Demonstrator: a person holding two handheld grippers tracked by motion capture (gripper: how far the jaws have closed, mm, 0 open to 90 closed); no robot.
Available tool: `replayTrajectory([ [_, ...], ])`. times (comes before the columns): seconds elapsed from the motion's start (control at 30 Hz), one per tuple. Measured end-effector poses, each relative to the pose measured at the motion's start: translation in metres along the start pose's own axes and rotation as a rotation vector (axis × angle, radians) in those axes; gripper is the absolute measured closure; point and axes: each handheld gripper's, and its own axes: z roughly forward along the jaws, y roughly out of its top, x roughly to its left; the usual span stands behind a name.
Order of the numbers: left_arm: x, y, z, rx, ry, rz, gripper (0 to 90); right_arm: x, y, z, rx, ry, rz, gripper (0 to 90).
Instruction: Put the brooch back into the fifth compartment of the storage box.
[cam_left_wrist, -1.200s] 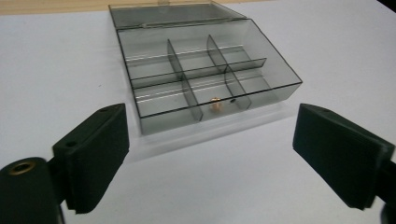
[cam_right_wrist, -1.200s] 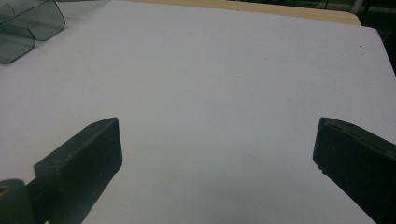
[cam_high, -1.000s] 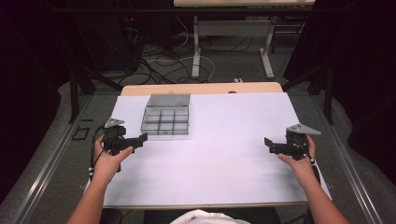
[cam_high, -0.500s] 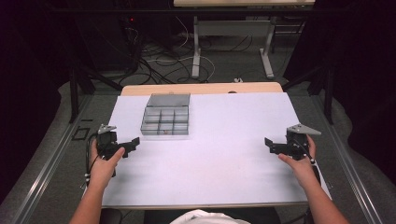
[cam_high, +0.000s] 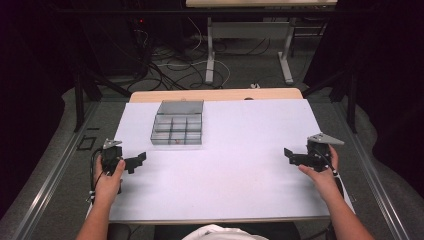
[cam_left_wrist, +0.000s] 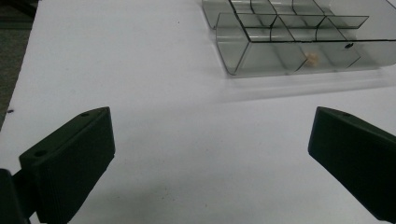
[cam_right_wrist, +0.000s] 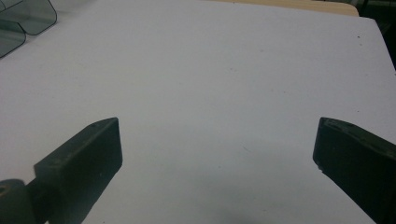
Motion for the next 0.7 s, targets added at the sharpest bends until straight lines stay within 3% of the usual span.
replayTrajectory([
  [0.7,0.0,-0.0076,0.0089,0.013,0.008,0.024,0.5,0.0032,-0.0038,0.0045,0.029,0.019,-0.02,0.9],
])
